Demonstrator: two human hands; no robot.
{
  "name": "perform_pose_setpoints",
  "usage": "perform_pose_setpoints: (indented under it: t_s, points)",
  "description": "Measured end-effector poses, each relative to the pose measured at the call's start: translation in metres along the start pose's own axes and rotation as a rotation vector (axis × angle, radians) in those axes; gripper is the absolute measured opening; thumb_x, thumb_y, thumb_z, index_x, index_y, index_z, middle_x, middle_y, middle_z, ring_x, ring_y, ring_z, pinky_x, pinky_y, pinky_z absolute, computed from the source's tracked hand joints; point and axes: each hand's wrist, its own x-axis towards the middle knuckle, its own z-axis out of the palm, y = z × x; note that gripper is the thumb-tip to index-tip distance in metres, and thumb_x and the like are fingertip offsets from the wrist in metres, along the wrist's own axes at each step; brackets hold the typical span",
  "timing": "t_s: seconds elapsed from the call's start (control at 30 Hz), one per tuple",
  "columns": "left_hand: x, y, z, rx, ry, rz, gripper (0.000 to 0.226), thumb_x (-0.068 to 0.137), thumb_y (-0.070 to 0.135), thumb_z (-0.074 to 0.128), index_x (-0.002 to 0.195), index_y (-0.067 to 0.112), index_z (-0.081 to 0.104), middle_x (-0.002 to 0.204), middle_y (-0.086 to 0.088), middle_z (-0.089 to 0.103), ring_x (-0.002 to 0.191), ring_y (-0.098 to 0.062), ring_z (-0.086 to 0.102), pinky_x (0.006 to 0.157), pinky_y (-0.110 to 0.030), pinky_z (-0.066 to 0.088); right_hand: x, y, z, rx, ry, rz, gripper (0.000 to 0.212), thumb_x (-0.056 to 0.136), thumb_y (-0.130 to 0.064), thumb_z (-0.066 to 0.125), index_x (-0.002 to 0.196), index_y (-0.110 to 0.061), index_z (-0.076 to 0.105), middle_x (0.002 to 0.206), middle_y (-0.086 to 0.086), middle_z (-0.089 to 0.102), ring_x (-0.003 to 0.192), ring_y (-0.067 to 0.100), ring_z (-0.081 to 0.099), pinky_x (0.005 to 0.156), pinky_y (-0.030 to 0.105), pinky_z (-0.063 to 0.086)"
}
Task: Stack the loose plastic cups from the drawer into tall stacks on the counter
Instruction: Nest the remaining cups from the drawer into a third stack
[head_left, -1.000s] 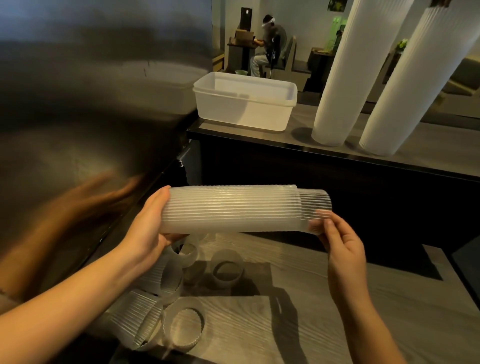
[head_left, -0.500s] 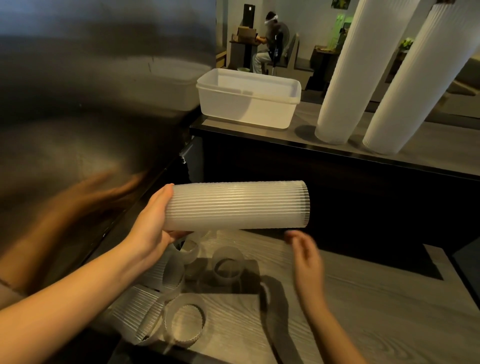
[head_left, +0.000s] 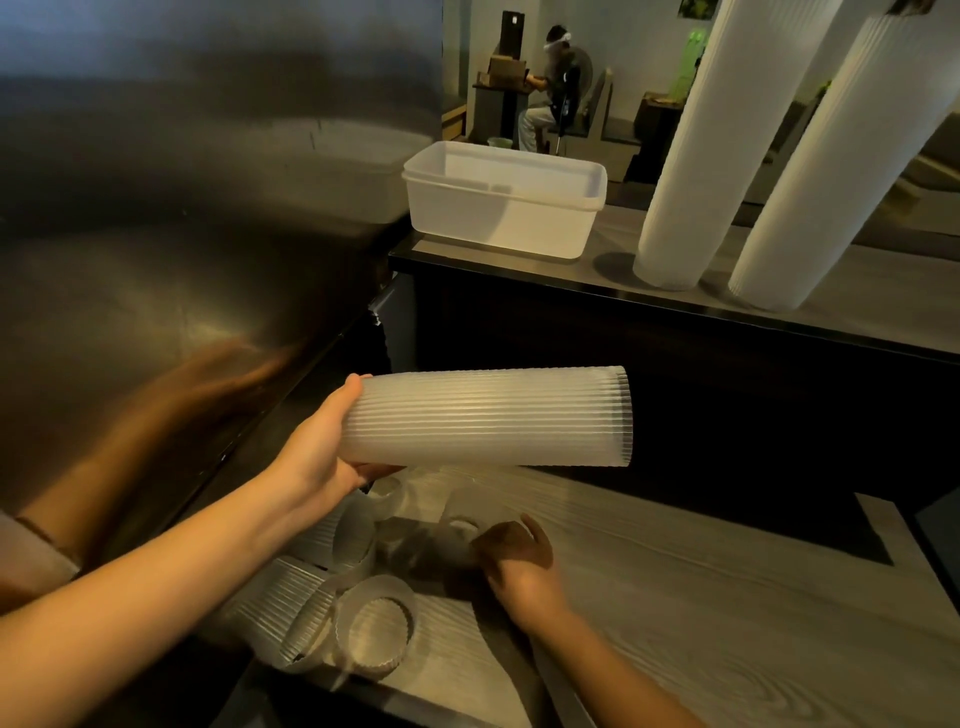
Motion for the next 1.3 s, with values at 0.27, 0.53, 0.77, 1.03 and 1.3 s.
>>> perform_pose_setpoints:
  t_s: [0.27, 0.53, 0.77, 1.03, 1.3]
  points:
    - [-0.018, -0.008, -0.003, -0.050, 0.039, 0.014, 0.028, 0.093, 0.038, 0.047, 0.116, 0.025, 0.056, 0.119, -0.009, 0.050, 0.106, -0.027, 0.054, 0.075, -0.043, 0.053, -0.017, 0.009, -0.027, 0.631, 0.098, 0.215, 0.025, 0.091, -0.015, 0.050, 0.092, -0.039, 0.055, 0.105, -0.007, 0.059, 0.101, 0.007, 0.055, 0.081, 0.016, 0.043]
    - [-0.055, -0.032, -0.017, -0.189, 0.127, 0.022, 0.019, 0.094, 0.036, 0.045, 0.106, 0.025, 0.056, 0.118, -0.010, 0.052, 0.111, -0.028, 0.052, 0.078, -0.043, 0.050, -0.024, 0.005, -0.072, 0.919, 0.286, 0.161, 0.019, 0.091, -0.007, 0.048, 0.092, -0.023, 0.058, 0.091, -0.007, 0.063, 0.082, -0.010, 0.059, 0.072, 0.008, 0.046]
    - [-0.090, -0.051, -0.032, -0.257, 0.227, 0.030, 0.032, 0.095, 0.036, 0.045, 0.122, 0.021, 0.049, 0.126, -0.013, 0.049, 0.112, -0.029, 0.052, 0.079, -0.043, 0.051, -0.027, 0.000, -0.098, 0.931, 0.410, 0.049, 0.023, 0.091, -0.005, 0.049, 0.089, -0.025, 0.058, 0.090, -0.008, 0.061, 0.079, -0.010, 0.056, 0.072, 0.007, 0.044]
    - [-0.122, -0.079, -0.060, -0.353, 0.314, 0.045, 0.046, 0.092, 0.039, 0.047, 0.132, 0.017, 0.041, 0.125, -0.014, 0.050, 0.109, -0.030, 0.054, 0.062, -0.041, 0.058, -0.043, -0.009, -0.108, 0.966, 0.560, -0.020, 0.031, 0.093, 0.000, 0.038, 0.084, -0.024, 0.056, 0.081, -0.012, 0.061, 0.078, -0.006, 0.057, 0.073, 0.007, 0.044]
    - [-0.142, -0.105, -0.076, -0.348, 0.386, 0.108, 0.028, 0.097, 0.039, 0.039, 0.115, 0.025, 0.054, 0.121, -0.009, 0.055, 0.105, -0.025, 0.055, 0.067, -0.039, 0.053, -0.051, -0.037, -0.096, 0.878, 0.369, -0.205, 0.018, 0.083, -0.028, 0.040, 0.083, -0.027, 0.058, 0.082, -0.019, 0.062, 0.083, -0.003, 0.057, 0.075, 0.008, 0.043]
